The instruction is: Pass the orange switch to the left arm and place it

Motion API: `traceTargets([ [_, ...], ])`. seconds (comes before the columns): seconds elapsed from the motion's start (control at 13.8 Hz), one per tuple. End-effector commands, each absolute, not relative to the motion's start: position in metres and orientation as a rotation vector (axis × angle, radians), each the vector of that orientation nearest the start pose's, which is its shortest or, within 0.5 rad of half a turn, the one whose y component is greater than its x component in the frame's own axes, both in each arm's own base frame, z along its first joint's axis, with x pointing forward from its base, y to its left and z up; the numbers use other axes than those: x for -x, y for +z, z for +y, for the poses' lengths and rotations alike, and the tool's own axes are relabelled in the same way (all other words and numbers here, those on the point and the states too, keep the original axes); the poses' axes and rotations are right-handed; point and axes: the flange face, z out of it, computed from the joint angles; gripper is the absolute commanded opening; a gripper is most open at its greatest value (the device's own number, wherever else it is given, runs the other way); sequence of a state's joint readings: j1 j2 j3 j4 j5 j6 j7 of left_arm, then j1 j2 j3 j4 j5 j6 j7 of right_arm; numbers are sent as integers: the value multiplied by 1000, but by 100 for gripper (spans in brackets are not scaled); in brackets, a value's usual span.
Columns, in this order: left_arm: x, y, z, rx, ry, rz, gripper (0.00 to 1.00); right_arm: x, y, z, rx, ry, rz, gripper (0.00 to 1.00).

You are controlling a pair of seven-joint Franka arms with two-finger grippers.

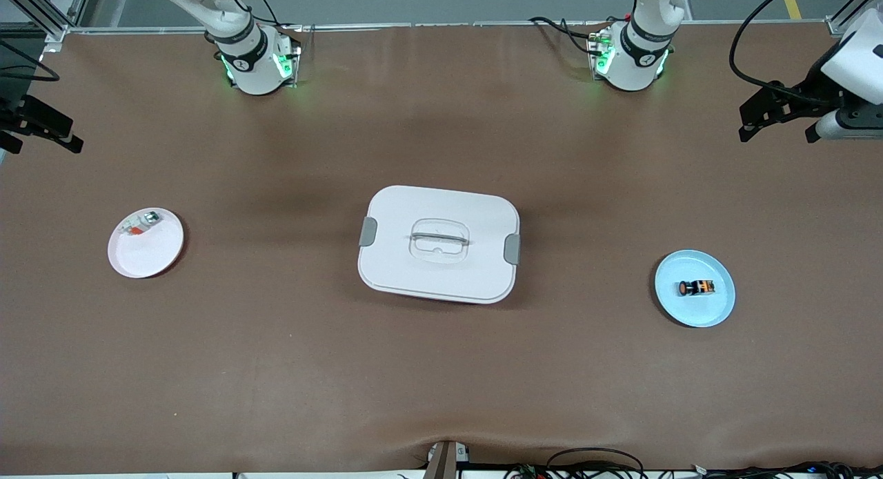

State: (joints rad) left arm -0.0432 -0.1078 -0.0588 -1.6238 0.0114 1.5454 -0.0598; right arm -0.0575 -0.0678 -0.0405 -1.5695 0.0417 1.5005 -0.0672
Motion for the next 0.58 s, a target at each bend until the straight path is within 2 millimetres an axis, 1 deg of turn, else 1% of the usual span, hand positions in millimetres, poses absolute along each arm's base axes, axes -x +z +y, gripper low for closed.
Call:
traceTargets([
  [0.0, -520, 660, -52, 3141, -65, 55, 100, -516, 661, -48, 3112, -27, 71, 100],
  [0.15, -523, 656, -51, 3143, -55, 53, 100, -515, 662, -54, 3109, -30, 94, 100],
  [0.22, -523, 657, -51, 3143, -58, 51, 100, -515, 661, -55, 3109, -32, 95, 100],
  [0.36, -528, 652, -53, 3145, -43, 39, 100, -517, 660, -54, 3109, -32, 93, 100],
  [0.51, -530, 653, -58, 3146, -45, 10, 100, -517, 660, -53, 3110, -34, 90, 100],
])
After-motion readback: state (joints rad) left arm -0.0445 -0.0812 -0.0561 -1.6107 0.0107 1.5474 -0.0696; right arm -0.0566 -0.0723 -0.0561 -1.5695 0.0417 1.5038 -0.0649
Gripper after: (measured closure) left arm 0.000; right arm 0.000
